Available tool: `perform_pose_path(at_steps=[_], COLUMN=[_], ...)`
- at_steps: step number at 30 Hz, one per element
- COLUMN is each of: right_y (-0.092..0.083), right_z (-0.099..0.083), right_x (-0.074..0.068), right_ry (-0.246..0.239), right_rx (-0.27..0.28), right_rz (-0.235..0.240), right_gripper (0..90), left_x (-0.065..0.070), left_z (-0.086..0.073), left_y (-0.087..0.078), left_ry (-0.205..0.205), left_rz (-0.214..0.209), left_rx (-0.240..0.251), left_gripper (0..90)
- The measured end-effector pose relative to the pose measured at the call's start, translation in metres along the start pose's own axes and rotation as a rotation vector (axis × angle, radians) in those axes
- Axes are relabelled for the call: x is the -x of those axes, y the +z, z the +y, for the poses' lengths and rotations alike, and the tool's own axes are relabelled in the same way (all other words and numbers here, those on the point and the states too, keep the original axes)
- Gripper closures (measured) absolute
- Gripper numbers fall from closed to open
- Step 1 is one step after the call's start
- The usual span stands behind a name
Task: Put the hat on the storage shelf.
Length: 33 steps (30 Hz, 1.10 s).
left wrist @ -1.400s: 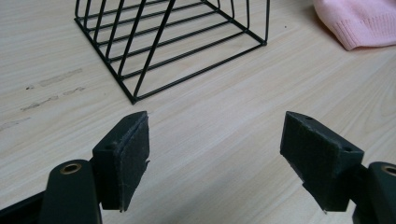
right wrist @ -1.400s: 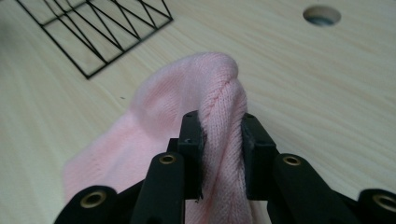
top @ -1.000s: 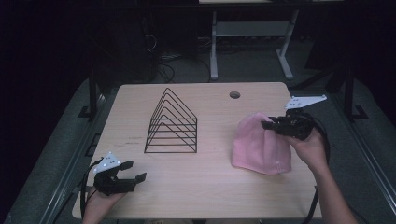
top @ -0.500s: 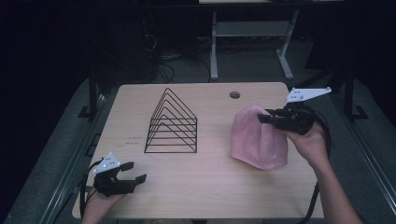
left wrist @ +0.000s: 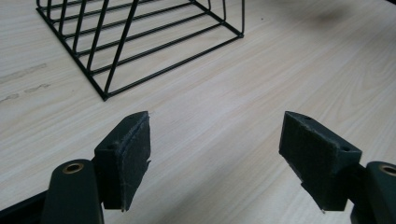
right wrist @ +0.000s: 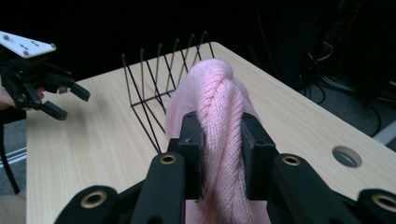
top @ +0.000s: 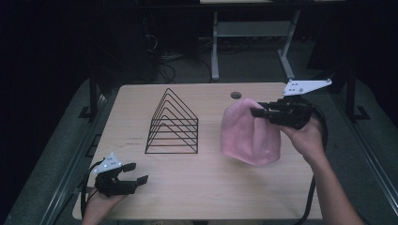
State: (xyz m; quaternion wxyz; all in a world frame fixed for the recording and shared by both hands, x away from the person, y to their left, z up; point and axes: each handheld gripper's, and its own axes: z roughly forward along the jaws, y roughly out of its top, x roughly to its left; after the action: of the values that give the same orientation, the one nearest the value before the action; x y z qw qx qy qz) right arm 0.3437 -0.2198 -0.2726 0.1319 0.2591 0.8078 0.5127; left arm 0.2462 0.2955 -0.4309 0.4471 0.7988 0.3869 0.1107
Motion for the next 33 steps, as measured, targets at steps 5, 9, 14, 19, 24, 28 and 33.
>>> perform_pose_path(at_steps=[5,9,14,19,24,28,33], right_y=[0.004,0.006,0.008,0.010,0.014,0.018,0.022], right_z=[0.008,0.015,0.024,0.034,0.040,0.044,0.051], right_x=[-0.004,-0.005,-0.006,-0.007,-0.011,-0.012,-0.014], right_ry=[-0.017,-0.030,-0.043,-0.058,-0.073,-0.078,-0.084], right_rx=[0.007,0.018,0.022,0.027,0.032,0.028,0.033], right_rz=[0.019,0.034,0.044,0.052,0.064,0.075,0.098], right_gripper=[73.2,73.0,72.8,72.8,72.8,72.8,72.8], left_x=[0.000,-0.001,-0.001,0.000,0.001,0.003,0.005], left_z=[0.003,0.006,0.014,0.021,0.025,0.031,0.040], left_y=[-0.002,-0.002,-0.002,-0.002,-0.002,-0.004,-0.004], left_ry=[-0.012,-0.018,-0.014,0.003,0.021,0.035,0.054], left_rz=[-0.019,-0.037,-0.062,-0.086,-0.104,-0.120,-0.141], left_rx=[0.021,0.028,0.043,0.041,0.037,0.043,0.043], left_gripper=[24.6,24.6,24.5,24.5,24.5,24.5,24.5])
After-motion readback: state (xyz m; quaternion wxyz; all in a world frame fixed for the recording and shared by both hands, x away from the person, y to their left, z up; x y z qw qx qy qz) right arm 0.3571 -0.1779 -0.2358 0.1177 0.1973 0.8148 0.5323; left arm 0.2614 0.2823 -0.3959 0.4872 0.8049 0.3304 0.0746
